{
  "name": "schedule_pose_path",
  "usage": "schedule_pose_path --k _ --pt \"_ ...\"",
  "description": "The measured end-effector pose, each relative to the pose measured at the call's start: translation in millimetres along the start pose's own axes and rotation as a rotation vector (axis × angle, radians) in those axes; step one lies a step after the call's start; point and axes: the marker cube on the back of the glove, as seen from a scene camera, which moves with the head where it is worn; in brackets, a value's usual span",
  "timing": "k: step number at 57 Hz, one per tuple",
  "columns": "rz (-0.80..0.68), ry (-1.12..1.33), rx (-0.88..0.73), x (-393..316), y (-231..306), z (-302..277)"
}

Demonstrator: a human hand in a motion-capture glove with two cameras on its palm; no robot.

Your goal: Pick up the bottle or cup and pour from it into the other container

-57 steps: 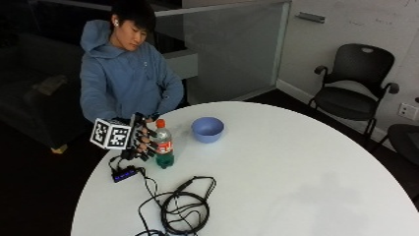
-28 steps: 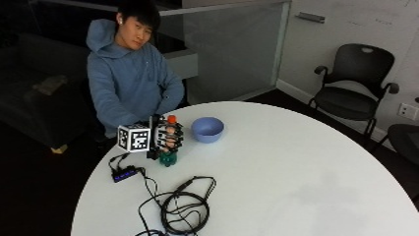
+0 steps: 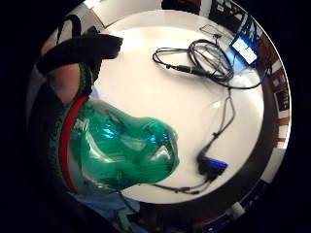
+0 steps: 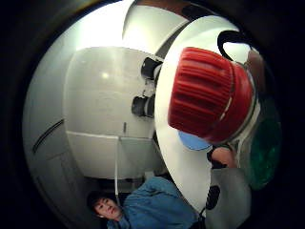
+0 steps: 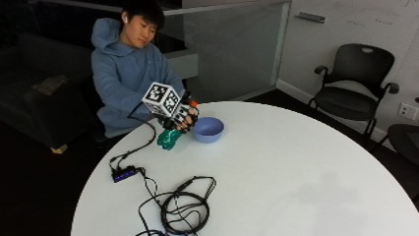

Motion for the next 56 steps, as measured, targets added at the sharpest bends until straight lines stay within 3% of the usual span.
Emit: schedule_pose_path --k 13,29,41,56 --pt "0.028 0.558 -0.167 -60.5 -18.2 -7.2" --pt "0.114 1.320 -0.390 -101.9 -28.9 35.6" --pt "0.109 1.485 -0.436 -122.3 -31.5 72.7" --pt "0.107 1.482 -0.467 -138.5 -19.4 102.0"
